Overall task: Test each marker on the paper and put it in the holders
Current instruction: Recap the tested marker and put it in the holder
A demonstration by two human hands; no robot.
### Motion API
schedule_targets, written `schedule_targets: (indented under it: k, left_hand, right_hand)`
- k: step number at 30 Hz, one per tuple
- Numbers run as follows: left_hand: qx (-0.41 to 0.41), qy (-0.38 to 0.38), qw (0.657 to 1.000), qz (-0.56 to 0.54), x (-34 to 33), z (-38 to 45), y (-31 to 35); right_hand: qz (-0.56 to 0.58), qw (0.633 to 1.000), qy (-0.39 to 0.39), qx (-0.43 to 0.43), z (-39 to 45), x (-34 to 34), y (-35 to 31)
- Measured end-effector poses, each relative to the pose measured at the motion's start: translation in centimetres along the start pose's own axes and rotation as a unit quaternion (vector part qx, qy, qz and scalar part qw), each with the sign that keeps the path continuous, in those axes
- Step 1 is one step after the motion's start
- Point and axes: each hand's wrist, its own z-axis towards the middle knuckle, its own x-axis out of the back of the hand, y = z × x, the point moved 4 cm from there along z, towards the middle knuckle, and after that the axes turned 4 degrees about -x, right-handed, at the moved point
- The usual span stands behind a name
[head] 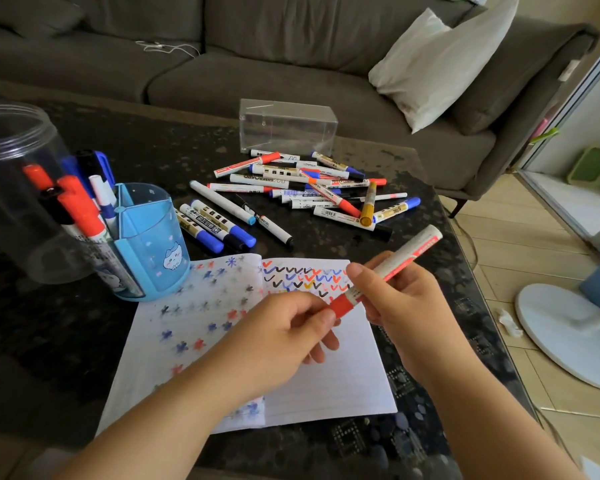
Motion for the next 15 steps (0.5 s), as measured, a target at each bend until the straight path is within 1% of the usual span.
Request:
schedule_targets:
  k: [2, 6, 10, 13, 15]
  left_hand:
    - [-0.005, 0.004, 1.000, 0.017, 0.0, 0.0, -0.1]
    - [-0.018, 0.023, 0.999, 0.018, 0.2, -0.1, 0.1]
    - [-0.044, 0.058, 0.997, 0.032, 0.7, -0.8, 0.6]
    - [-0.060, 0.065, 0.995, 0.036, 0.8, -1.5, 0.9]
    - [-0.059, 0.066, 0.995, 0.046, 1.1, -1.6, 0.9]
  right_hand:
    - [0.026, 1.000, 0.014, 0.002, 0.0, 0.0, 0.0]
    - [0.066, 0.996, 0.059, 0.005, 0.1, 0.0, 0.0]
    - [0.142, 0.988, 0.062, 0.007, -0.2, -1.3, 0.0]
    - [0.167, 0.985, 0.038, -0.005, -0.4, -2.1, 0.1]
    - [0.163, 0.986, 0.037, 0.003, -0.5, -2.3, 0.0]
